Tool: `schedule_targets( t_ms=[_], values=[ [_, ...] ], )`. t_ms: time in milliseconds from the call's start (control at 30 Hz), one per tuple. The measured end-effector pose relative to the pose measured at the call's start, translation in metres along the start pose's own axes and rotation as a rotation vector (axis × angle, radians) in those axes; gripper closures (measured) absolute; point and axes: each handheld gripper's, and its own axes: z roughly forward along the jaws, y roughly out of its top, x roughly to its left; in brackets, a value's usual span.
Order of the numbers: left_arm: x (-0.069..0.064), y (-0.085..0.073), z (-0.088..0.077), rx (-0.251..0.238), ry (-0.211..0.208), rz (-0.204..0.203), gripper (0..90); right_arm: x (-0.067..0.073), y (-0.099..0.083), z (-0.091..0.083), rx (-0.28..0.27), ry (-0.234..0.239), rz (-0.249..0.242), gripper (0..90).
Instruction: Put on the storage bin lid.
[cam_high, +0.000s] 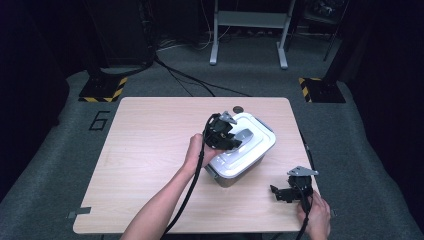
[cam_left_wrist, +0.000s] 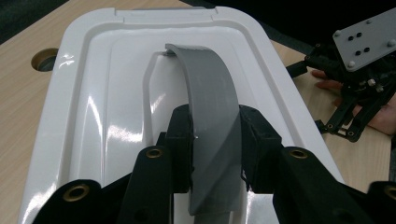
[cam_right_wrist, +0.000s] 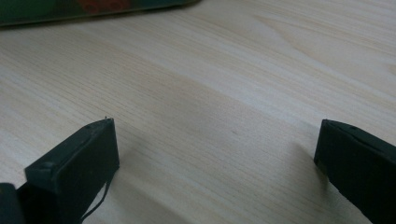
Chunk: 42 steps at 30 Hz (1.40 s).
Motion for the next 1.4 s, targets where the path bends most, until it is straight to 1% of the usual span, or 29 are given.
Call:
schedule_targets(
  t_ms=[67,100,167,233,300,367,400,433,467,567,633,667,700,733,800,867,933,967,1000,1067,1167,1200,1233,1300,1400],
  values=[
    [0.000,0.000,0.002,0.009,-0.004,-0.007,67.9,0.000,0.000,0.000,-0.003,-0.004,0.006,0.0],
    [0.001,-0.001,0.003,0.018,-0.004,-0.002,67.8,0.000,0.000,0.000,-0.005,-0.005,0.006,0.0],
    [0.001,-0.002,0.004,0.017,-0.003,-0.006,67.8,0.000,0.000,0.000,-0.004,-0.004,0.005,0.0],
    [0.003,-0.004,0.005,0.027,0.000,-0.016,67.5,0.000,0.000,0.000,-0.003,-0.004,0.005,0.0],
    [0.005,-0.006,0.005,0.017,-0.009,-0.035,67.0,0.000,0.000,0.000,-0.003,-0.003,0.002,0.0],
    [0.005,-0.006,0.005,0.010,0.004,-0.045,65.0,0.000,0.000,0.000,-0.005,-0.004,0.006,0.0],
    [0.005,-0.006,0.005,0.011,0.016,-0.050,61.6,0.000,0.000,0.000,-0.003,-0.003,0.000,0.0],
    [0.005,-0.006,0.005,0.008,0.015,-0.061,58.9,0.000,0.000,0.000,-0.003,-0.004,0.006,0.0],
    [0.006,-0.006,0.005,0.006,0.011,-0.064,57.1,0.000,0.000,0.000,-0.001,-0.003,0.000,0.0],
    [0.007,-0.006,0.001,-0.003,0.025,-0.081,46.9,0.000,0.000,0.000,-0.005,-0.002,0.007,0.0],
    [0.007,-0.007,-0.003,-0.018,0.039,-0.107,39.3,0.000,0.000,0.000,-0.004,-0.002,0.005,0.0],
    [0.008,-0.007,-0.006,-0.025,0.046,-0.108,33.6,0.000,0.000,0.000,-0.005,-0.003,0.003,0.0],
    [0.008,-0.008,-0.009,-0.030,0.051,-0.114,29.7,0.000,0.000,0.001,-0.008,-0.003,0.009,0.0],
    [0.008,-0.008,-0.012,-0.036,0.062,-0.119,25.7,0.000,0.000,0.000,-0.004,-0.004,0.004,0.0],
    [0.010,-0.010,-0.020,-0.052,0.078,-0.125,20.4,0.000,0.000,0.000,-0.003,-0.004,0.005,0.0],
    [0.013,-0.012,-0.029,-0.067,0.090,-0.131,17.3,0.000,0.000,0.000,-0.006,-0.005,0.007,0.0],
    [0.015,-0.015,-0.039,-0.081,0.100,-0.148,15.1,0.000,0.000,0.000,-0.005,-0.003,0.007,0.0],
    [0.017,-0.017,-0.044,-0.087,0.110,-0.144,14.7,0.000,0.000,0.000,-0.005,-0.004,0.003,0.0],
    [0.019,-0.019,-0.050,-0.094,0.114,-0.152,14.0,0.000,0.000,0.000,-0.003,-0.004,0.008,0.0],
    [0.022,-0.025,-0.060,-0.096,0.137,-0.147,13.2,0.000,0.000,0.000,-0.005,0.001,0.007,0.0],
    [0.028,-0.036,-0.075,-0.099,0.157,-0.163,10.2,0.000,0.000,0.000,-0.004,-0.004,0.006,0.0],
    [0.030,-0.041,-0.080,-0.101,0.165,-0.156,9.4,0.000,0.000,0.000,-0.005,-0.004,0.005,0.0],
    [0.032,-0.046,-0.084,-0.102,0.172,-0.168,8.5,0.000,0.000,0.000,-0.005,-0.004,0.007,0.0],
    [0.036,-0.058,-0.092,-0.097,0.180,-0.176,5.9,0.000,0.000,0.000,-0.004,-0.004,0.007,0.0],
    [0.040,-0.078,-0.102,-0.090,0.205,-0.187,3.6,0.000,0.000,0.000,-0.005,-0.001,0.006,0.0]
  ],
)
